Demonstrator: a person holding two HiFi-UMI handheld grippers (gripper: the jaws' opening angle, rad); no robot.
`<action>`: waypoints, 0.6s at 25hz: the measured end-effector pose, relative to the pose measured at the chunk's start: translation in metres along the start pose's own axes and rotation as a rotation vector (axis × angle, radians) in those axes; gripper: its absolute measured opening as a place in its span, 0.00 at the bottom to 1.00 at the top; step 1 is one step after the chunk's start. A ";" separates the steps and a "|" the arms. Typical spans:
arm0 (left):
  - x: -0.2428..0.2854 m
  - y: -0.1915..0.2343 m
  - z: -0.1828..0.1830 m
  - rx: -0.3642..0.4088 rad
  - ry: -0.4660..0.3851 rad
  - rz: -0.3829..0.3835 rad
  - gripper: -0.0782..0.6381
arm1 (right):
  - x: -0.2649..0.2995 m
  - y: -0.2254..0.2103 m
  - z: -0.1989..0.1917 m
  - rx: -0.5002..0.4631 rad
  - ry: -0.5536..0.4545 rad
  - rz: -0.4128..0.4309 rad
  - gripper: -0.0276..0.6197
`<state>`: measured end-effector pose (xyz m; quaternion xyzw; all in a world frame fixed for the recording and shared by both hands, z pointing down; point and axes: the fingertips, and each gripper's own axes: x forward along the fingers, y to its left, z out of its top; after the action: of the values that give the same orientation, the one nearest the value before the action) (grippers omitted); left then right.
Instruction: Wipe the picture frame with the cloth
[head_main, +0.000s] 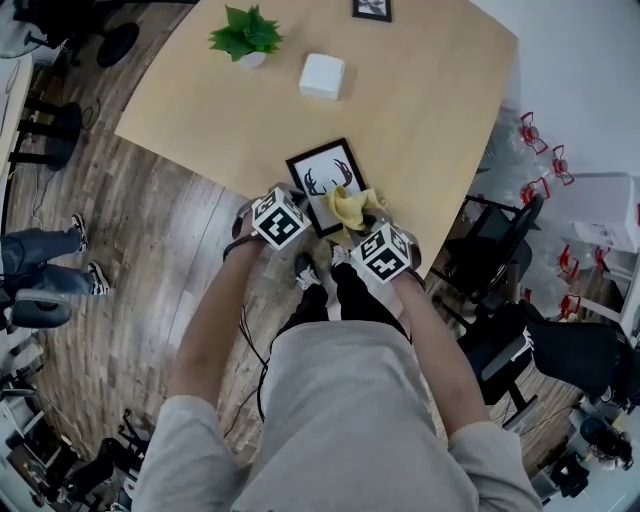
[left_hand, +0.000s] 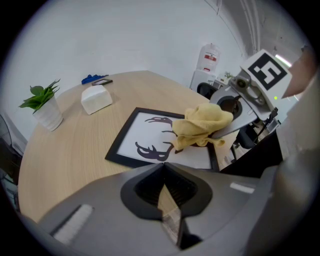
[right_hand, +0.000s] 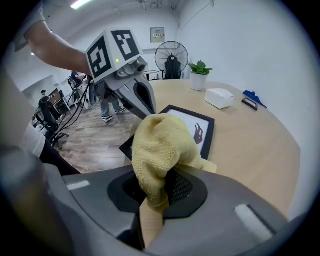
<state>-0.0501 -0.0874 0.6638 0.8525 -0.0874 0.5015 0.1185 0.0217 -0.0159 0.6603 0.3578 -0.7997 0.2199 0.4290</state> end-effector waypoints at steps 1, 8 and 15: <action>0.000 0.000 0.000 0.000 0.000 0.000 0.18 | -0.001 -0.005 -0.002 0.005 0.002 -0.006 0.12; -0.001 0.000 -0.001 0.005 0.001 0.005 0.18 | -0.013 -0.032 -0.016 0.052 0.009 -0.047 0.12; 0.000 0.000 0.002 0.004 -0.002 0.006 0.18 | -0.015 -0.044 -0.020 0.076 0.024 -0.064 0.12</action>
<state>-0.0487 -0.0882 0.6629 0.8530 -0.0893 0.5012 0.1152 0.0714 -0.0248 0.6600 0.3966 -0.7738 0.2404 0.4315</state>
